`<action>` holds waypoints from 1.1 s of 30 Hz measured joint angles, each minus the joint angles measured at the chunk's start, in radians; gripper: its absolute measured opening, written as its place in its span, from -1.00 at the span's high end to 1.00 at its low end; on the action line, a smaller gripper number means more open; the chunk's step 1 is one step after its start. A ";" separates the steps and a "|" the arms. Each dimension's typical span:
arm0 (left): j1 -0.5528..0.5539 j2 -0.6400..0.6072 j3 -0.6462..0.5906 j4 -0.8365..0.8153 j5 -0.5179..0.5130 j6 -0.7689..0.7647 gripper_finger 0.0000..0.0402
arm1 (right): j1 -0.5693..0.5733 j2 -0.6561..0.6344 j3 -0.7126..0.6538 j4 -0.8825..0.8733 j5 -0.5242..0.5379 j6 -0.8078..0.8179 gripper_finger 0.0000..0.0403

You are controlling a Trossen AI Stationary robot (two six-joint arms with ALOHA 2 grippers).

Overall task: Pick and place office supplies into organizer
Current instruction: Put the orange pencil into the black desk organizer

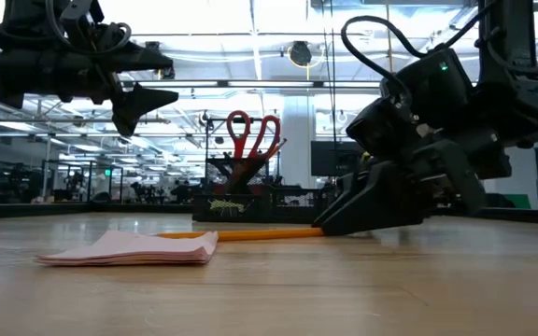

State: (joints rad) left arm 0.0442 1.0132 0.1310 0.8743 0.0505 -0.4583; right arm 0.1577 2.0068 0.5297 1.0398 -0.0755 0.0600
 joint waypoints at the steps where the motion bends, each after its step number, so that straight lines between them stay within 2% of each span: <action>1: 0.000 0.000 0.000 -0.004 0.000 0.003 -0.27 | 0.000 0.000 0.000 0.001 0.002 0.000 0.49; 7: 0.000 0.000 0.000 -0.004 0.000 0.003 -0.27 | -0.003 0.002 -0.002 -0.003 0.024 0.008 0.87; 9: 0.000 0.000 0.000 -0.003 0.000 0.003 -0.27 | -0.001 0.002 -0.002 -0.002 0.043 0.007 0.93; 14: 0.000 0.000 0.000 -0.001 0.000 0.007 -0.27 | -0.001 0.004 -0.002 0.026 0.049 0.019 0.88; 21: 0.000 0.000 0.000 0.010 -0.001 0.006 -0.27 | -0.001 -0.015 -0.003 0.054 0.049 0.007 0.94; 28: 0.000 0.000 0.000 0.009 -0.044 0.008 -0.27 | 0.000 -0.101 -0.005 0.033 0.077 -0.023 0.92; 33: 0.000 0.000 0.000 0.005 -0.060 0.007 -0.27 | 0.001 -0.192 -0.005 -0.056 0.081 -0.055 0.93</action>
State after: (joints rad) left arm 0.0444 1.0134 0.1310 0.8793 -0.0097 -0.4515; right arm 0.1589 1.8150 0.5247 0.9837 0.0060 0.0051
